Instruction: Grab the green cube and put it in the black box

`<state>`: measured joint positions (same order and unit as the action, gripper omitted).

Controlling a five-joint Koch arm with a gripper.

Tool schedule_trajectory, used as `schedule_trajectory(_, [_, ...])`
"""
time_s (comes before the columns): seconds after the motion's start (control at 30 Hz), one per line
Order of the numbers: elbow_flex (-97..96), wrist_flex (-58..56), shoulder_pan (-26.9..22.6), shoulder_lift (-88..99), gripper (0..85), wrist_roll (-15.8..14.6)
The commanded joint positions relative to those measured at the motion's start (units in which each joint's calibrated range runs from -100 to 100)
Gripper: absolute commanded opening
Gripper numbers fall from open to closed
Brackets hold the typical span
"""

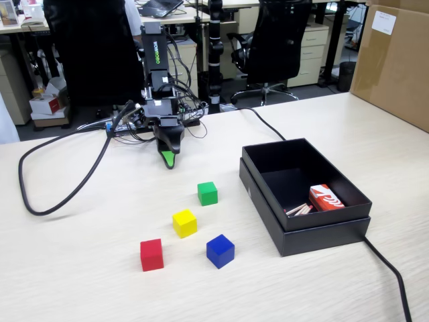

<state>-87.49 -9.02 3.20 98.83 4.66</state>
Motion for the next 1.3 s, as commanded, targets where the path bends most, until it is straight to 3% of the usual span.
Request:
schedule_trajectory(0.0, [8.26,-9.68,-1.12,-2.28,47.6,-2.74])
schedule_trajectory(0.33, [41.08,-28.78,-7.03,-22.01,47.5,-9.82])
schedule_trajectory(0.67, [62.92,-31.28,-8.25,-54.14,47.9,-10.7])
schedule_trajectory(1.27, [70.72,-31.45,-6.64,-76.86,47.6,-10.7])
